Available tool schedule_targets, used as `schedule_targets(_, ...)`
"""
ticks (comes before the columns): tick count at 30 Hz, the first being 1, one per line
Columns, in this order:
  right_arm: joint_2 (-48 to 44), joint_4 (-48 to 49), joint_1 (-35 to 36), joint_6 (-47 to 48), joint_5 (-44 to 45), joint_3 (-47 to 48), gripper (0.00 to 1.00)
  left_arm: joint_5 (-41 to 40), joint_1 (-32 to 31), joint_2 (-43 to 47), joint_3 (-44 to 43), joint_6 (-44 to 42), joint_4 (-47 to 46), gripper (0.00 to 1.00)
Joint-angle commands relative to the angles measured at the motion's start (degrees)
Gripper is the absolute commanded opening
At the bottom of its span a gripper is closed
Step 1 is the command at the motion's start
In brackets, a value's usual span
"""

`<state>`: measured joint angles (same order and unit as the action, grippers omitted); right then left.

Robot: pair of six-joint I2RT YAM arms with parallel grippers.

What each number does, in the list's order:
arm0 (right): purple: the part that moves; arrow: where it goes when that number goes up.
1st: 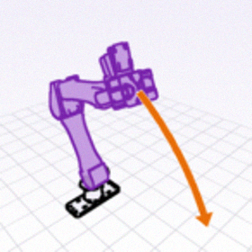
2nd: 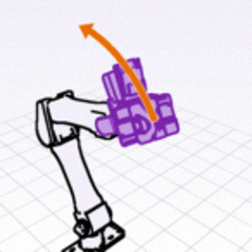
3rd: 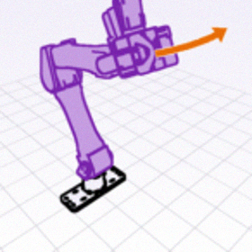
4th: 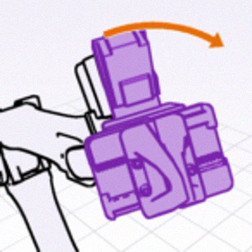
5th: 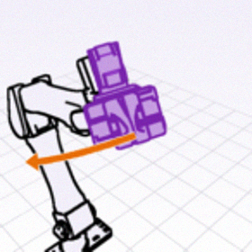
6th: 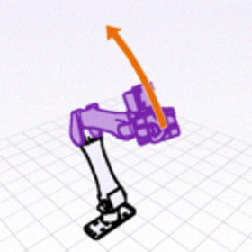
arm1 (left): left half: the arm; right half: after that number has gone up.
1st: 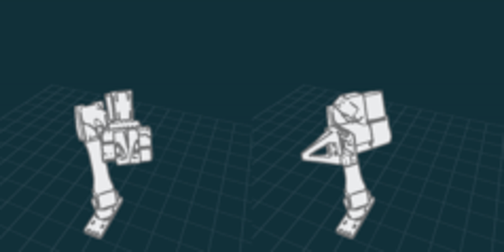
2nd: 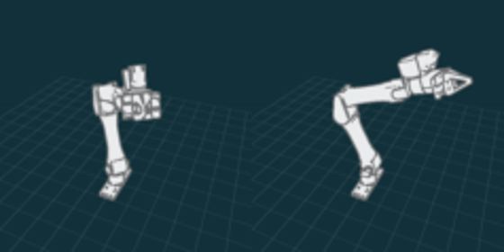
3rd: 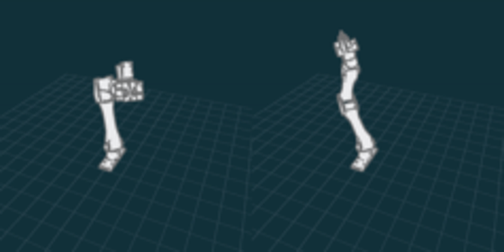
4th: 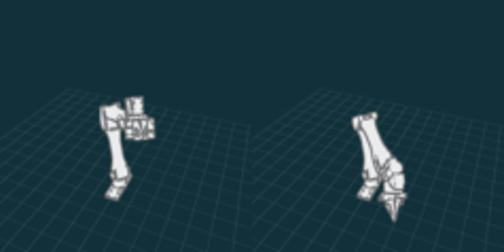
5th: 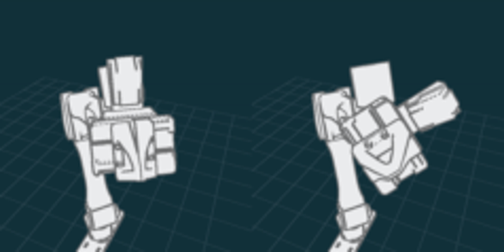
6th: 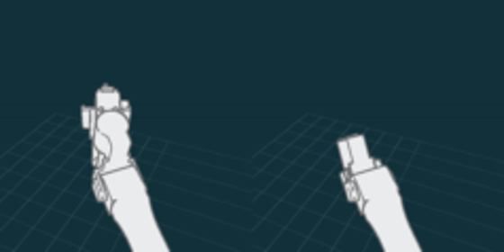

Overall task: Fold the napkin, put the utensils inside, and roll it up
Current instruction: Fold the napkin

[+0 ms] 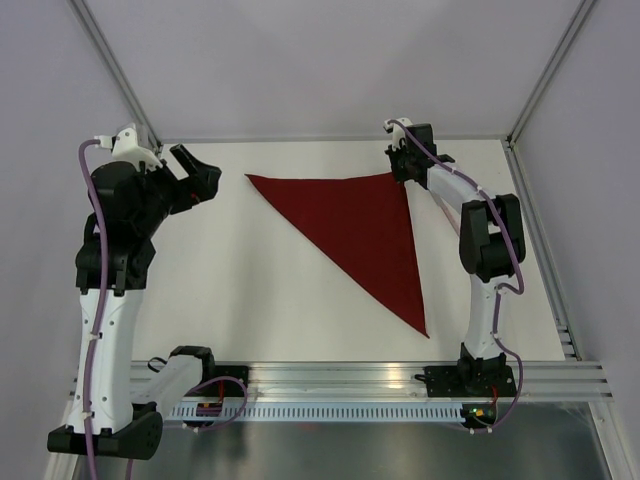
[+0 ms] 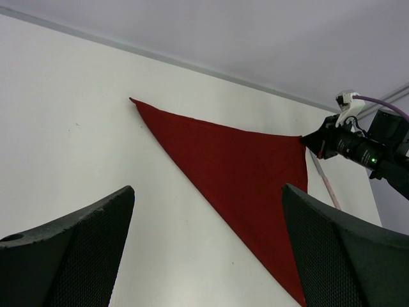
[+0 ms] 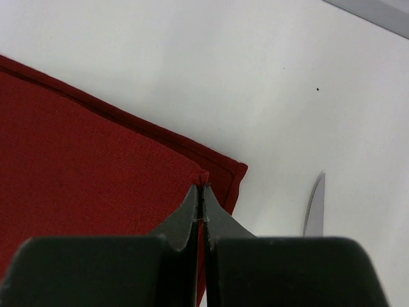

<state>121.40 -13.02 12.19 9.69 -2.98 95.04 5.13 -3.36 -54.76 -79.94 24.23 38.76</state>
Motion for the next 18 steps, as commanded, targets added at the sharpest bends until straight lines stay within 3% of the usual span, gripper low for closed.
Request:
schedule_targets(1,1.55,1.06,-0.58,-0.03,0.35,3.21,0.0,1.64,0.19,-0.26,0.75,2.4,-2.29,1.0)
schedule_targets(18,6.04,0.8,-1.72,0.41,1.22,5.68,0.0,1.64,0.19,-1.05,1.98,2.4,-3.17,1.0)
